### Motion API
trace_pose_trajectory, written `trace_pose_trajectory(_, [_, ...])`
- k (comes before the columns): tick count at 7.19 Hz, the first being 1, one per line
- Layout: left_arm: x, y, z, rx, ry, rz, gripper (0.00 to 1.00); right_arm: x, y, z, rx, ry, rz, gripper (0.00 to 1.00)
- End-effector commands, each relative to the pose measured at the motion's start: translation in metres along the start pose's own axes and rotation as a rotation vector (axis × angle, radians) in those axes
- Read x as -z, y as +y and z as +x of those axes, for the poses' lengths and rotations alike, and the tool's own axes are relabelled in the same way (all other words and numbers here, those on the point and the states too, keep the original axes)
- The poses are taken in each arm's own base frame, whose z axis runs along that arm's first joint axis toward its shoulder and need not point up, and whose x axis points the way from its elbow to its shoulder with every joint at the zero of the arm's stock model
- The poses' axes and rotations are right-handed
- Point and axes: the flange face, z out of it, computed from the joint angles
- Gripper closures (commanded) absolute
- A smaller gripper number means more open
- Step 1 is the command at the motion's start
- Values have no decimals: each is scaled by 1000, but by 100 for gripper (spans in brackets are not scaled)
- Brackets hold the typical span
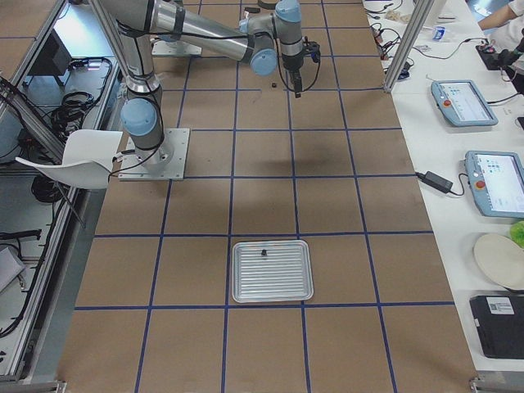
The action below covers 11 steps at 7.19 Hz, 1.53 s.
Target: Place bearing gear from tray to pile
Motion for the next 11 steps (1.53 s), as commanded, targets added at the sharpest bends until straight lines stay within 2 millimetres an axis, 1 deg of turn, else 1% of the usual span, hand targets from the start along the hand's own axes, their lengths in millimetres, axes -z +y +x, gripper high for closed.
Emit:
trace_pose_trajectory(1, [-35, -7, 56, -22, 11, -19, 0, 12, 16, 123, 29, 12, -77, 0])
trace_pose_trajectory(2, [-60, -11, 81, -44, 11, -19, 0, 11, 26, 177, 118, 15, -93, 0])
trace_pose_trajectory(3, [-87, -10, 111, -78, 13, -8, 0, 11, 44, 246, 171, 8, -96, 0])
trace_pose_trajectory(4, [-115, -6, 138, -36, 17, 5, 0, 3, 70, 317, 228, -12, -108, 0])
trace_pose_trajectory(5, [-141, -5, 154, -46, 20, 3, 0, -13, 91, 365, 315, -44, -106, 0])
trace_pose_trajectory(6, [-159, -4, 171, -67, 33, -13, 0, -26, 123, 416, 453, -86, -105, 0])
trace_pose_trajectory(7, [-175, -4, 182, -76, 67, -36, 0, -42, 152, 454, 580, -107, -92, 0])
trace_pose_trajectory(8, [-193, -6, 187, -76, 67, -52, 0, -73, 181, 494, 656, -122, -93, 1])
trace_pose_trajectory(9, [-208, -3, 202, -100, 65, -56, 0, -104, 211, 528, 728, -159, -86, 4])
trace_pose_trajectory(10, [-227, -2, 219, -109, 67, -45, 0, -118, 225, 543, 782, -154, -56, 8])
trace_pose_trajectory(11, [-240, -4, 224, -110, 67, -42, 1, -131, 229, 550, 809, -141, -41, 21])
